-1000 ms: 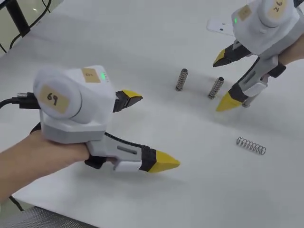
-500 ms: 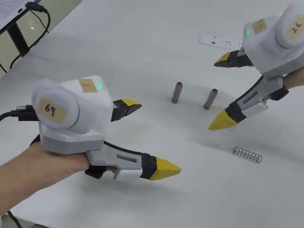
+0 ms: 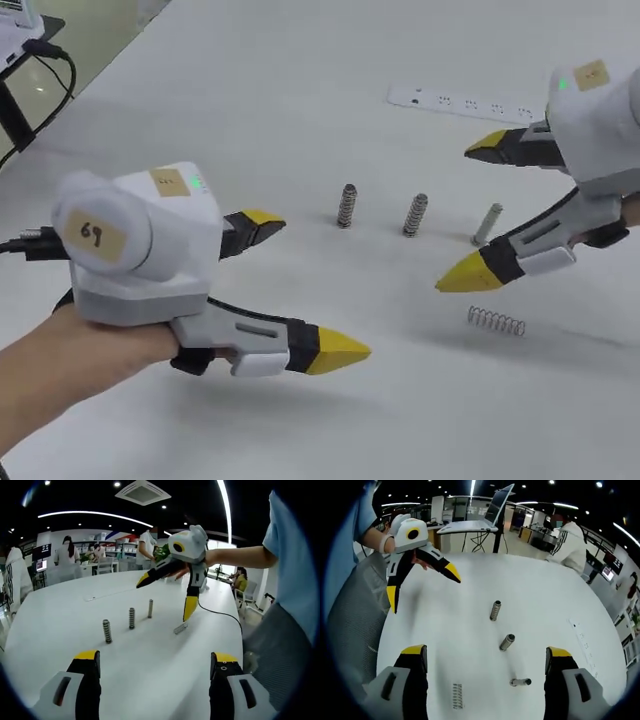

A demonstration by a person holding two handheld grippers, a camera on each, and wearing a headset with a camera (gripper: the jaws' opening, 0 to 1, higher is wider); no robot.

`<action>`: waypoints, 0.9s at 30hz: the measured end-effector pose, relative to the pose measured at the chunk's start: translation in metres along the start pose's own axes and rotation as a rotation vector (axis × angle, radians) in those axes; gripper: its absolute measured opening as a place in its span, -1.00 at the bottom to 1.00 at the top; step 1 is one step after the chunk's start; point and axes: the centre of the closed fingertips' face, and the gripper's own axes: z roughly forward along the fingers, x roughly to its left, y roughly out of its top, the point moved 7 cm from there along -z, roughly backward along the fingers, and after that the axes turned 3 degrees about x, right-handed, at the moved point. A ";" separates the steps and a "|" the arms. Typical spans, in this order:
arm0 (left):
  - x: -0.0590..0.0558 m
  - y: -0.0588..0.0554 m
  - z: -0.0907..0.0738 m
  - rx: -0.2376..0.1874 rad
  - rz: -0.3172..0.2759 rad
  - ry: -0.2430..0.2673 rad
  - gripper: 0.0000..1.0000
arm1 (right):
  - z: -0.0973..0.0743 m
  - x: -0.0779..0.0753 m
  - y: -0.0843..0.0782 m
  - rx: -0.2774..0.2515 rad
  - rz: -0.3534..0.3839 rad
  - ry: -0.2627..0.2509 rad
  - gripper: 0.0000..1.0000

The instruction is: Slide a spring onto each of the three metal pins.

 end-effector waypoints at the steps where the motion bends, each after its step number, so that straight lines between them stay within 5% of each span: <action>1: 0.000 0.000 0.001 -0.001 0.004 -0.003 0.76 | -0.003 0.002 -0.003 -0.001 0.010 -0.001 0.91; 27: -0.012 0.013 0.028 0.035 0.098 -0.092 0.66 | -0.083 0.057 -0.087 -0.018 0.300 -0.206 0.84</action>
